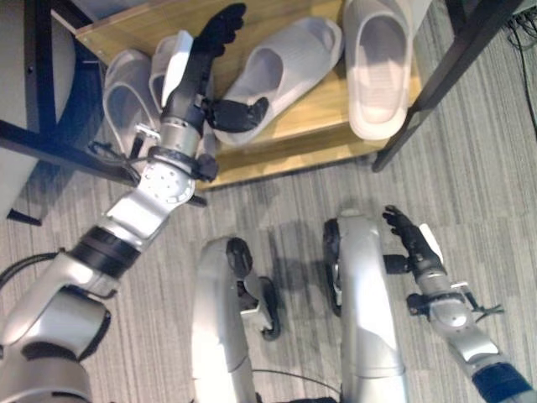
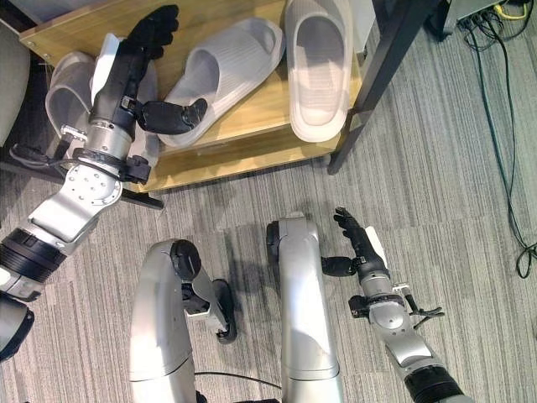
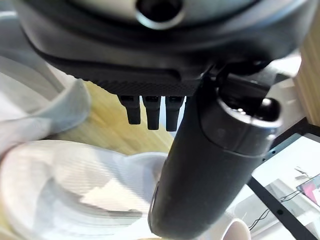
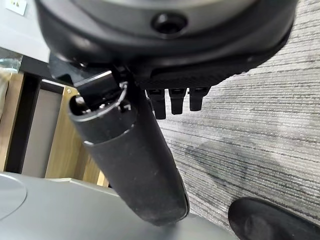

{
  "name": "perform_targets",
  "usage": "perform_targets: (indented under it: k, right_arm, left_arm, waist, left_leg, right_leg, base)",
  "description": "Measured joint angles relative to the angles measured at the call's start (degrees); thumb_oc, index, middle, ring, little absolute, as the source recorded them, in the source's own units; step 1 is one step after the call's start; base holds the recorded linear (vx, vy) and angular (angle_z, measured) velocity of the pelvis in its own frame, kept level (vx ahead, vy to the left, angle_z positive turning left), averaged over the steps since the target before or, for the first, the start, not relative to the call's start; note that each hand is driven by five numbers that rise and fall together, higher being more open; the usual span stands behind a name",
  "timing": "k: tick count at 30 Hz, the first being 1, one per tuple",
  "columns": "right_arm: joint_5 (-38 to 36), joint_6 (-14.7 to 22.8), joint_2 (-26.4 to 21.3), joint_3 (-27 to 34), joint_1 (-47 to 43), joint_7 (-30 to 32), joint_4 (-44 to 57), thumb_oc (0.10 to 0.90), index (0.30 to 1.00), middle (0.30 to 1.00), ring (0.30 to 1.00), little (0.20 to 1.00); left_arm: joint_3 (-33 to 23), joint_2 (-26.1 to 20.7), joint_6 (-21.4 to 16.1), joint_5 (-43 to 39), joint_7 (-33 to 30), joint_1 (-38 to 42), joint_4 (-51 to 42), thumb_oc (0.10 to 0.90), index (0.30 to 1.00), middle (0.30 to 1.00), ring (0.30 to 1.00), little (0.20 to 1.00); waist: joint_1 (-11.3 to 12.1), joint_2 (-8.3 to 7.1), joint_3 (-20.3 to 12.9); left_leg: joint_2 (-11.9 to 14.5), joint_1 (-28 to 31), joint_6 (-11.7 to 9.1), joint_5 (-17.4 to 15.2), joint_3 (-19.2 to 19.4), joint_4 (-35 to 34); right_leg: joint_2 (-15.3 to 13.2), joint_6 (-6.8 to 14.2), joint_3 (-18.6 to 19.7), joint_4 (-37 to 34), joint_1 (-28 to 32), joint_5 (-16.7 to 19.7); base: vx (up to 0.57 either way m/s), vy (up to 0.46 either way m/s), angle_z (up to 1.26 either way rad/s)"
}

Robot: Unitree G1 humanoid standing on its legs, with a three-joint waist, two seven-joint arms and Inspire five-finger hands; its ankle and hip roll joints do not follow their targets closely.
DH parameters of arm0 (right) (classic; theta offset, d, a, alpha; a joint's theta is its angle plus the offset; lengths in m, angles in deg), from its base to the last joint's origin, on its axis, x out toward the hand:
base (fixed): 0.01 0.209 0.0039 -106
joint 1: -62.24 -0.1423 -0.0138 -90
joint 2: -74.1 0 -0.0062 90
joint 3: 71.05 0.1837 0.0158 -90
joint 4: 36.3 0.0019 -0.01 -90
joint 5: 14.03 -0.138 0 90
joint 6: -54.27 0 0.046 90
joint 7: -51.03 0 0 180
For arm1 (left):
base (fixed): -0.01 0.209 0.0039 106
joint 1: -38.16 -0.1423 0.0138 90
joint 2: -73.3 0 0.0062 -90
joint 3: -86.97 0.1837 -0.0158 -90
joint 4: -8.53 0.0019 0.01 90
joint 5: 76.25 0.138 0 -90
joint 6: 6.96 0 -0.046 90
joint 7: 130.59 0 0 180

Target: Arrange the slippers neatly on the shoe rack.

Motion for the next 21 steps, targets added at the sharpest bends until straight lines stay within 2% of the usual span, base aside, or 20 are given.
perform_targets:
  k: [11,13,21]
  right_arm:
    - [0.00,-0.46,-1.24,0.01,0.03,-0.38,0.03,0.800,0.900,0.900,0.900,0.900]
    - [0.01,-0.71,-1.46,0.00,-0.07,-0.59,0.04,0.800,0.900,0.900,0.900,0.900]
    - [-0.02,-1.74,-1.53,0.02,-0.05,-1.69,0.04,0.800,0.900,0.900,0.900,0.900]
  left_arm:
    - [0.35,-0.84,0.01,-2.42,4.83,-1.30,-2.34,0.800,0.900,0.900,0.900,0.900]
    - [1.29,-0.87,0.06,-4.97,6.22,-1.32,-2.90,0.800,0.900,0.900,0.900,0.900]
    - [3.85,-5.28,0.40,-7.09,9.60,-0.82,-5.49,0.800,0.900,0.900,0.900,0.900]
  waist:
    - [0.42,0.00,0.00]
    - [0.46,0.00,0.00]
    - [0.46,0.02,-0.01]
  left_leg:
    - [-0.88,0.03,-0.33,-0.49,0.05,0.62]
    - [-0.90,0.04,-0.37,-0.51,0.06,0.68]
    - [-1.02,0.17,-0.39,-0.52,0.22,0.73]
  right_leg:
    - [-0.86,0.01,0.30,1.25,0.15,-1.20]
    - [-0.92,0.03,0.32,1.39,0.15,-1.26]
    - [-0.97,0.00,0.56,1.59,0.30,-1.51]
  base:
    - [0.00,-0.005,0.04]
    - [0.00,0.000,0.00]
    - [0.00,0.000,0.00]
